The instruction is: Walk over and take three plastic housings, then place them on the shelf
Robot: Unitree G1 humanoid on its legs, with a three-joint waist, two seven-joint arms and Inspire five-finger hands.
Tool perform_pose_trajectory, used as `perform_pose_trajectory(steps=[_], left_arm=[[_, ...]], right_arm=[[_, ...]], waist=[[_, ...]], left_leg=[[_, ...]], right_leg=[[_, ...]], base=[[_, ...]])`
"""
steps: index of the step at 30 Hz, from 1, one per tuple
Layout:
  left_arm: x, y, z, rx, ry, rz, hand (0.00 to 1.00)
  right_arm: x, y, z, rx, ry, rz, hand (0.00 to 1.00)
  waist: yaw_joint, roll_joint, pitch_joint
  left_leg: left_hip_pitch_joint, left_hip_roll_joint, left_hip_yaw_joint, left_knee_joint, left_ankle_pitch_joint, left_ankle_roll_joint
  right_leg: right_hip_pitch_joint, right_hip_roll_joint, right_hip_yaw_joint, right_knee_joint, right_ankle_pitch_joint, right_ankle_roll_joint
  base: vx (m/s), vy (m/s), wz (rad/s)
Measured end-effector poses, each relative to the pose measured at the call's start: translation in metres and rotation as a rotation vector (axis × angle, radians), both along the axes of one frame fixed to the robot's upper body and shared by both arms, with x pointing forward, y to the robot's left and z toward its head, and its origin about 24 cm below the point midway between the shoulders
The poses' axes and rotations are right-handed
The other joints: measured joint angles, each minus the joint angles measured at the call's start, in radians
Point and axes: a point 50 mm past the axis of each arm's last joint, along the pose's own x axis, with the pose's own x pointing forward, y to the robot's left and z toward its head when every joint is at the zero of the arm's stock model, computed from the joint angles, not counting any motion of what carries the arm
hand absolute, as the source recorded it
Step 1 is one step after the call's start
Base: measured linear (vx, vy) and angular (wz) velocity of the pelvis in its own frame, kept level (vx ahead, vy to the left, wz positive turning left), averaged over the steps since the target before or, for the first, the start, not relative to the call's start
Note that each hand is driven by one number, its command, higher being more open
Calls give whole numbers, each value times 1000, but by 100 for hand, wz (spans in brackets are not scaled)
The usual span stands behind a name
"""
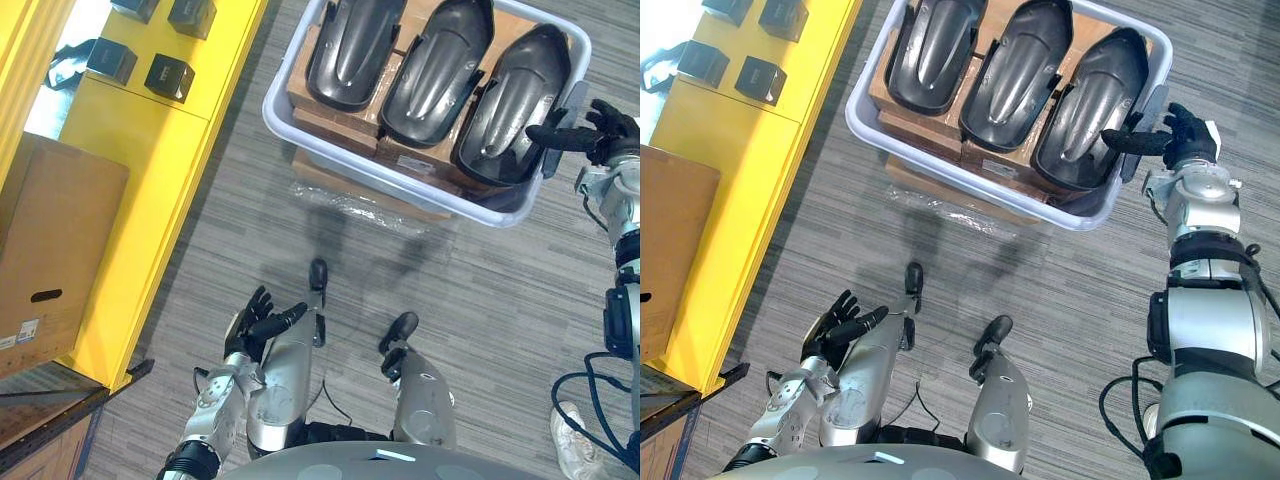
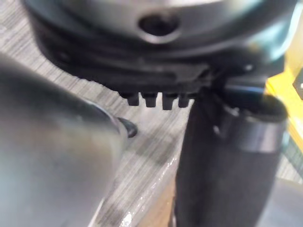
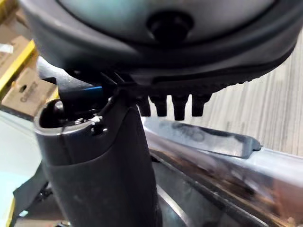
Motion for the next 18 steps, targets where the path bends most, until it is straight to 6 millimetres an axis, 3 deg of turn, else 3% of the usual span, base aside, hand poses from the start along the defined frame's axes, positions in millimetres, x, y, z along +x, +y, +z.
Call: perform_pose_trajectory(steps=[5,10,18], left_arm=[[-1,0,-1,1,6,-1,100],[-2,0,-2,2,10,-2,100],[-2,1,-1,4,8,3,100]], right_arm=[[-7,-12,6,-53,52,-38,0],[-11,-18,-4,-65,147,-71,0],[-19,-27,-10,-45,161,-170,0]], waist=[[7,2,1],[9,1,2],[9,-5,5]], left_leg=[[6,-4,-14,-30,20,-3],[34,-11,-26,-94,57,-4],[121,-10,-26,-222,117,-18]], right_leg=[[-4,-2,-14,15,-9,-13],[-1,-5,-24,22,-15,-18],[23,1,-21,36,-29,-29]], base=[[13,-25,9],[6,-28,8],[-5,-41,1]])
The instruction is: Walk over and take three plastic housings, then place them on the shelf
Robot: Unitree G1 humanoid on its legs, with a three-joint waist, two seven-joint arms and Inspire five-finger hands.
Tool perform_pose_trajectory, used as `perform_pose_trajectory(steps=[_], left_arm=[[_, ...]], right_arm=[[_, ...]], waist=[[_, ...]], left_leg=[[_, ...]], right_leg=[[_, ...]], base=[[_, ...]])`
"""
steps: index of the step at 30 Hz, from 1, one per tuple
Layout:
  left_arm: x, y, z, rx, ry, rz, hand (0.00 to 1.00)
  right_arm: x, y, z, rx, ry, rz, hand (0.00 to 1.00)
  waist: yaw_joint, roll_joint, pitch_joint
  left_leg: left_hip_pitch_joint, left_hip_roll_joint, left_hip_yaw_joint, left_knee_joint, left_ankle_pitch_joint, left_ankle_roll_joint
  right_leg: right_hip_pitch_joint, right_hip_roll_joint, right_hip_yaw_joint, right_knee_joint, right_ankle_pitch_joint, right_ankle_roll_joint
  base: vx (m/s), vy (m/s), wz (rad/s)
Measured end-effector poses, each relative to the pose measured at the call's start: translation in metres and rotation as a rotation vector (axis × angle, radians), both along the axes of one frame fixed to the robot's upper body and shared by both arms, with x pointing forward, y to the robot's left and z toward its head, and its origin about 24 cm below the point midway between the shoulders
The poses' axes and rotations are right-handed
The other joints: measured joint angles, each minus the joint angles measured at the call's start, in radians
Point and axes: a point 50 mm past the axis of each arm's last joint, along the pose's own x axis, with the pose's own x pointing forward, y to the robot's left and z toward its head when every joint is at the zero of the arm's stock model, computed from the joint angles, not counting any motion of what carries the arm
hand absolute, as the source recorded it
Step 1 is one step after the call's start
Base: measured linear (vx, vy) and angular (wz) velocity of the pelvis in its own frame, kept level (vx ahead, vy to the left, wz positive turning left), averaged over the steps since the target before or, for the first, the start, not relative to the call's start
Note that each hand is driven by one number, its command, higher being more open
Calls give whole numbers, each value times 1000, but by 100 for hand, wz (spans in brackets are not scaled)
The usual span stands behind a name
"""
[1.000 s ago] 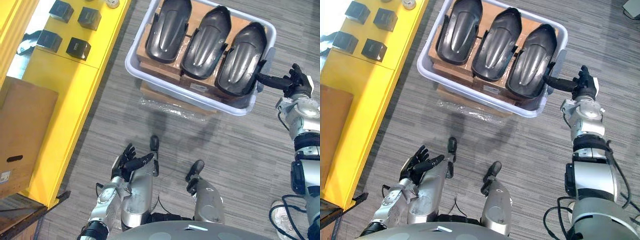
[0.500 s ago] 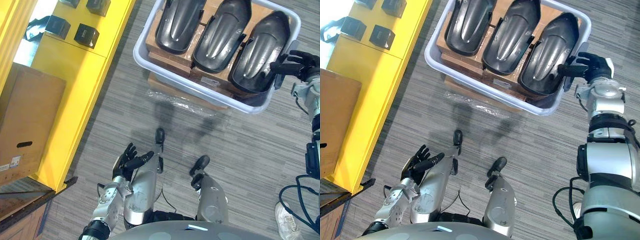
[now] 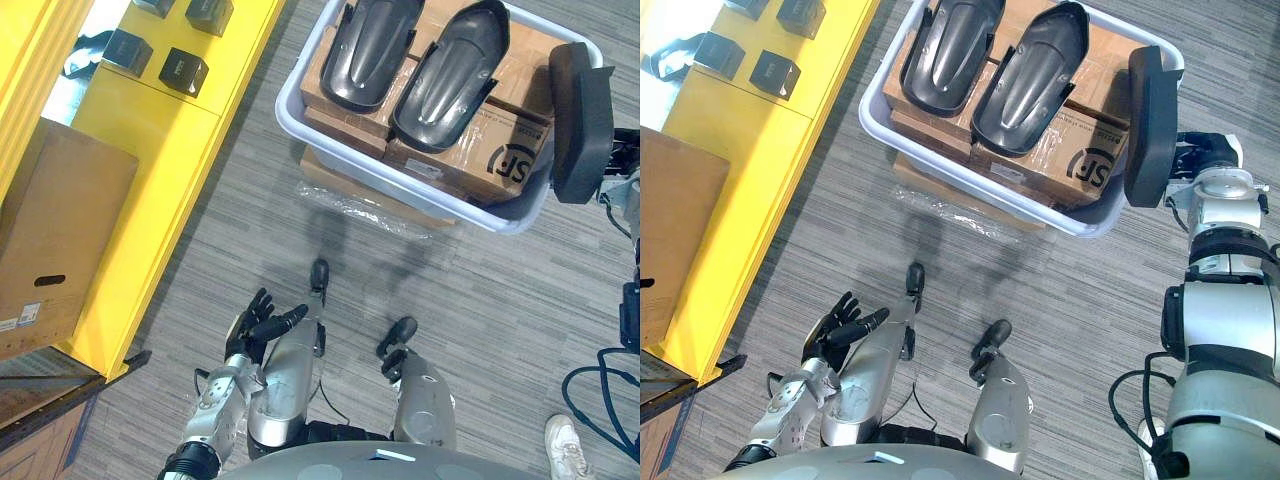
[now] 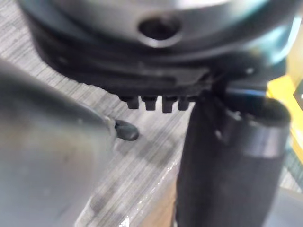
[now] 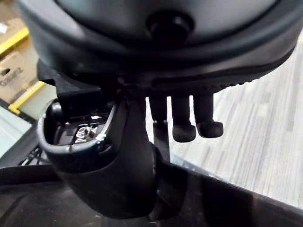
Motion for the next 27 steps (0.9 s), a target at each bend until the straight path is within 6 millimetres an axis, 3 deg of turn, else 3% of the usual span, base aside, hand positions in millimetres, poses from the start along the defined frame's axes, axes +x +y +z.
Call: perform_pose_trajectory(steps=[9,12,16,18,21,23,26,27], left_arm=[[-4,5,1,22,0,-1,100],[-11,7,-2,27,16,4,100],[-8,9,3,25,-11,8,100],[0,10,15,9,-73,20,100],[24,13,53,-26,-267,25,100],[44,11,91,-57,-439,-8,100],[67,0,131,-80,-575,-137,100],[71,-2,136,-99,-581,-164,100]], right_arm=[[-25,-21,-32,47,33,-185,0],[-29,-23,-35,7,3,-216,0],[-30,-19,-29,-199,-50,-227,0],[-27,-10,-29,-267,-72,-200,0],[-24,11,-44,-375,-92,-146,0],[-20,33,-59,-444,-83,-80,0],[-18,57,-71,-519,-74,8,0],[-17,61,-72,-537,-71,26,0]], waist=[[-9,-5,2],[-26,-8,0],[-52,-14,-4],[-58,-25,-10],[-62,-49,-54],[-65,-67,-78],[-66,-77,-122],[-69,-79,-129]], left_leg=[[66,0,13,-19,7,0],[80,0,18,-19,6,0],[95,0,26,-19,1,3],[104,0,32,-19,-4,4],[109,1,36,-19,-13,0],[136,-2,42,-19,-24,-1],[150,-5,55,-19,-37,-2],[154,-5,58,-19,-34,1]], right_leg=[[53,1,17,-5,1,2],[72,4,21,-21,6,12],[99,11,28,-59,23,36],[104,11,35,-62,25,38],[120,18,35,-89,31,42],[153,19,35,-111,35,47],[171,20,44,-135,42,49],[177,21,46,-141,46,49]], base=[[-3,-46,-3],[-25,-37,-5],[-9,-35,-5],[19,-35,-8],[50,-53,-4],[97,-66,-4],[97,-49,-9],[123,-52,-11]])
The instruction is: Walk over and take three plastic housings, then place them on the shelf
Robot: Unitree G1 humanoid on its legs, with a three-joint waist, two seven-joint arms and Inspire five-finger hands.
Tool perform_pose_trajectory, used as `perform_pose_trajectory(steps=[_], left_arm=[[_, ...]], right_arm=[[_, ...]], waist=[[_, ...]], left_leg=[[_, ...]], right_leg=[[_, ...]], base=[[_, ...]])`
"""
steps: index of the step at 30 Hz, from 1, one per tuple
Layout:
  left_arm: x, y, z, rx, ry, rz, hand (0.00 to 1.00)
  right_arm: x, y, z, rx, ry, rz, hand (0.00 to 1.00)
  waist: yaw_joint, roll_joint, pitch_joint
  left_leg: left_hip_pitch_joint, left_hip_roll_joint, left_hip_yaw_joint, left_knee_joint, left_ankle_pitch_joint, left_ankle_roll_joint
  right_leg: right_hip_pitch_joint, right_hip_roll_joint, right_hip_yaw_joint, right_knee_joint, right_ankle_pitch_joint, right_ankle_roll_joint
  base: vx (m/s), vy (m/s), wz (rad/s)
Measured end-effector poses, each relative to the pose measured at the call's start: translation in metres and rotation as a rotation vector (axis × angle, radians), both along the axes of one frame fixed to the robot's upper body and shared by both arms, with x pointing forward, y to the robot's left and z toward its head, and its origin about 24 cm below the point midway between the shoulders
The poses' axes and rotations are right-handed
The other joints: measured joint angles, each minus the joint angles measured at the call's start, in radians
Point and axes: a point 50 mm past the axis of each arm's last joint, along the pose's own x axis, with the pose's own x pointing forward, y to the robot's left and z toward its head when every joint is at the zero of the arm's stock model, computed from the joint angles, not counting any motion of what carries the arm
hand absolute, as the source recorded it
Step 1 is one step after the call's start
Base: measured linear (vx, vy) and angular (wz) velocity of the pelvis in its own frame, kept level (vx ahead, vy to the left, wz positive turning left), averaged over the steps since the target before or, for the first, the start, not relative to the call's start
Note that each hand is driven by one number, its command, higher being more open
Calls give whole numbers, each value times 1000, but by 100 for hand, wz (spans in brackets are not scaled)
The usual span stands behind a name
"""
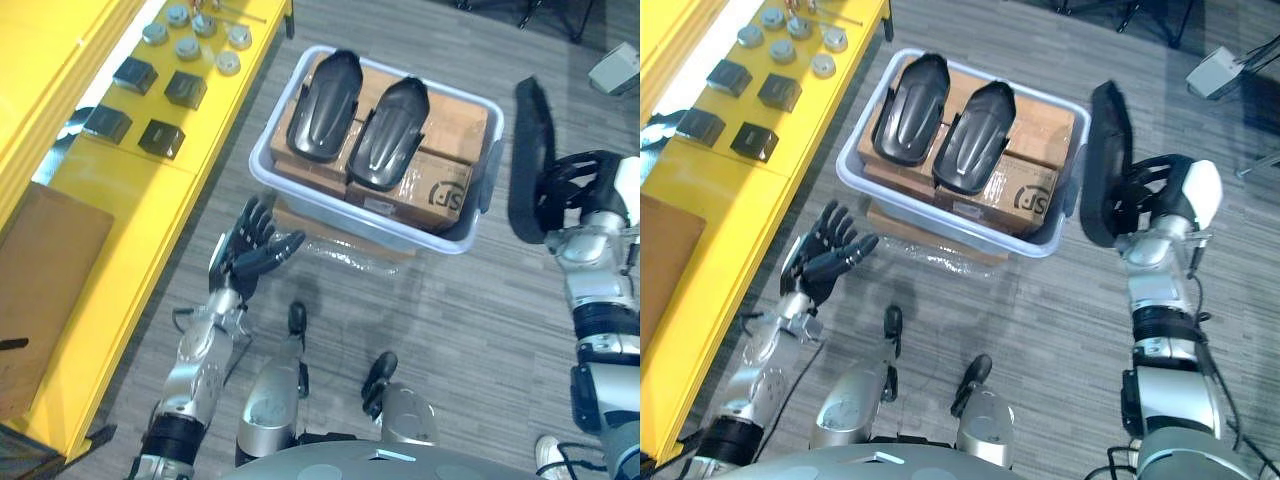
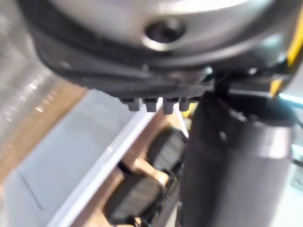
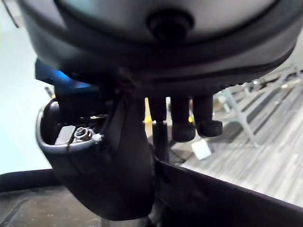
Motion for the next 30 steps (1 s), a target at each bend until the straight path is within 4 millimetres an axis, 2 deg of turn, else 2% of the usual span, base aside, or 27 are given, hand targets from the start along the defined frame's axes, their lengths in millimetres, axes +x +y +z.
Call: perform_pose_trajectory(steps=[2,4,5,7,9,14,18,23,26,30], left_arm=[[8,-4,5,14,12,-72,100],[12,-13,-2,7,119,-166,100],[11,-15,-7,8,150,-185,100],[7,-27,-29,-38,319,-264,100],[0,-34,-47,-45,449,-300,100],[-3,-43,-65,-74,609,-282,100],[-3,-48,-66,-189,659,-269,100],[3,-60,-54,-397,667,-313,100],[10,-71,-42,-464,646,-360,100],[15,-82,-34,-485,610,-390,100]], right_arm=[[4,13,0,-59,12,50,0],[0,22,-3,-149,37,103,0],[0,23,-4,-162,41,114,0],[-4,28,-7,-213,47,148,0],[-6,37,-8,-277,42,204,0],[-10,52,-13,-399,53,307,0],[-14,63,-23,-452,70,396,0],[-16,75,-29,-530,79,487,0],[-17,83,-34,-547,81,525,0],[-18,105,-48,-495,67,597,0]], waist=[[-18,-4,-6],[-38,-14,-53],[-44,-15,-62],[-54,-29,-99],[-80,-40,-128],[-94,-47,-164],[-92,-44,-177],[-85,-44,-179],[-70,-47,-180],[-70,-63,-191]], left_leg=[[25,-2,19,0,1,2],[26,2,39,0,1,1],[29,5,42,0,1,1],[39,13,56,0,-2,-4],[41,23,57,0,-5,-8],[39,45,55,-1,-23,-29],[34,62,52,-1,-17,-35],[20,62,52,-1,-5,-35],[19,57,51,0,-4,-33],[19,50,45,0,3,-24]], right_leg=[[32,1,6,-20,5,2],[38,7,10,-39,12,-2],[42,12,12,-47,20,-3],[46,20,36,-59,25,-6],[45,28,40,-62,27,-8],[45,55,60,-94,35,-20],[46,71,58,-106,35,-30],[44,81,57,-127,51,-28],[47,78,57,-137,61,-22],[53,74,48,-141,64,-23]], base=[[80,-33,-6],[71,-32,-6],[95,-50,-14],[65,-39,-21],[15,-36,-15],[-45,-21,-14],[-83,-7,0],[-25,7,2],[12,8,1],[50,13,5]])
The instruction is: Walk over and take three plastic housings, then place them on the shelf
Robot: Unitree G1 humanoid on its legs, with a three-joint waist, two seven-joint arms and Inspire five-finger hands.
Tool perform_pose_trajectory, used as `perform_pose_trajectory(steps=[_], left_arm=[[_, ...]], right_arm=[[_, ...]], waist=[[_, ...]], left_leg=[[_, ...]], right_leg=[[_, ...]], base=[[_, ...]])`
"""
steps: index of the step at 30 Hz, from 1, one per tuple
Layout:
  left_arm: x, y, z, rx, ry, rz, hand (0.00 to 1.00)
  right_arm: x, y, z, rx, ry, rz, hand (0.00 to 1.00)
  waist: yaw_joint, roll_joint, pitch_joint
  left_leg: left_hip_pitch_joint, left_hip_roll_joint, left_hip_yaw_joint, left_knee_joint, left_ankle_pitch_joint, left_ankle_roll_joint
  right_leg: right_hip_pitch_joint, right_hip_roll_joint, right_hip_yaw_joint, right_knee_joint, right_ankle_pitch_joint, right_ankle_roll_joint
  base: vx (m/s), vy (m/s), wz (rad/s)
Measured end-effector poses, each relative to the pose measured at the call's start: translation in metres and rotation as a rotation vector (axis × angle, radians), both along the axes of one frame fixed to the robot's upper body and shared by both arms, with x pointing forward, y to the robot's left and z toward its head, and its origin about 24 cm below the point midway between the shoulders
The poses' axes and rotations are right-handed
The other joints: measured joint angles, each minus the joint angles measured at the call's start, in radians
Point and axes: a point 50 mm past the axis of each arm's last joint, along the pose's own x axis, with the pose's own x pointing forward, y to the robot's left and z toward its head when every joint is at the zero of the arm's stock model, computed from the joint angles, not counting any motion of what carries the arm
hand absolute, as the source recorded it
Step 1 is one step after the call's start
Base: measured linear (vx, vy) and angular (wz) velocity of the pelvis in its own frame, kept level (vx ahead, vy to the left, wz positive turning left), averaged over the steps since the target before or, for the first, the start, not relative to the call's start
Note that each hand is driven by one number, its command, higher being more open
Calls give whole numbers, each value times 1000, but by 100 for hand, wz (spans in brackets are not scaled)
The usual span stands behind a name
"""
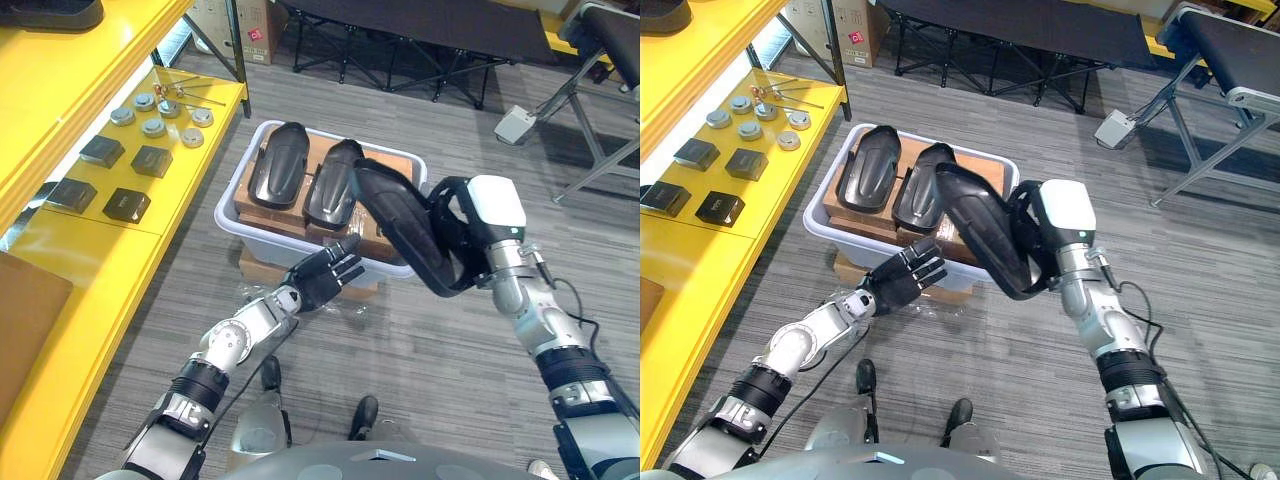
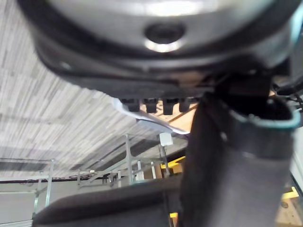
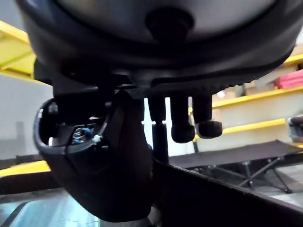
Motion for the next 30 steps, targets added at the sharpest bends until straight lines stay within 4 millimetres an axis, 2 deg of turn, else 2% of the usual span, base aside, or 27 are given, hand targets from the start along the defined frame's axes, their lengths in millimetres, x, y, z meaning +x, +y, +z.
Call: perform_pose_trajectory(steps=[9,17,24,30], left_arm=[[-7,-22,0,-11,-9,-90,100],[-24,-50,2,-33,-34,-248,100],[-26,-53,0,-26,-41,-256,100],[-27,-53,-1,3,-55,-265,100]], right_arm=[[-2,12,-8,-2,23,58,0],[-4,38,-20,41,54,122,0],[-4,40,-21,13,57,136,0],[-4,41,-23,5,67,133,0]], waist=[[0,-1,-1],[2,-4,-3],[3,-8,-6],[2,-12,-34]], left_leg=[[1,-9,-11,0,1,1],[1,-10,-10,0,-4,-2],[1,-11,-12,0,-2,1],[1,-11,-15,0,-2,2]], right_leg=[[8,-7,-11,1,0,0],[8,-9,-11,1,-1,-1],[9,-9,-14,0,2,4],[11,-9,-16,-1,2,4]], base=[[-12,29,5],[-9,6,0],[0,0,0],[0,0,0]])
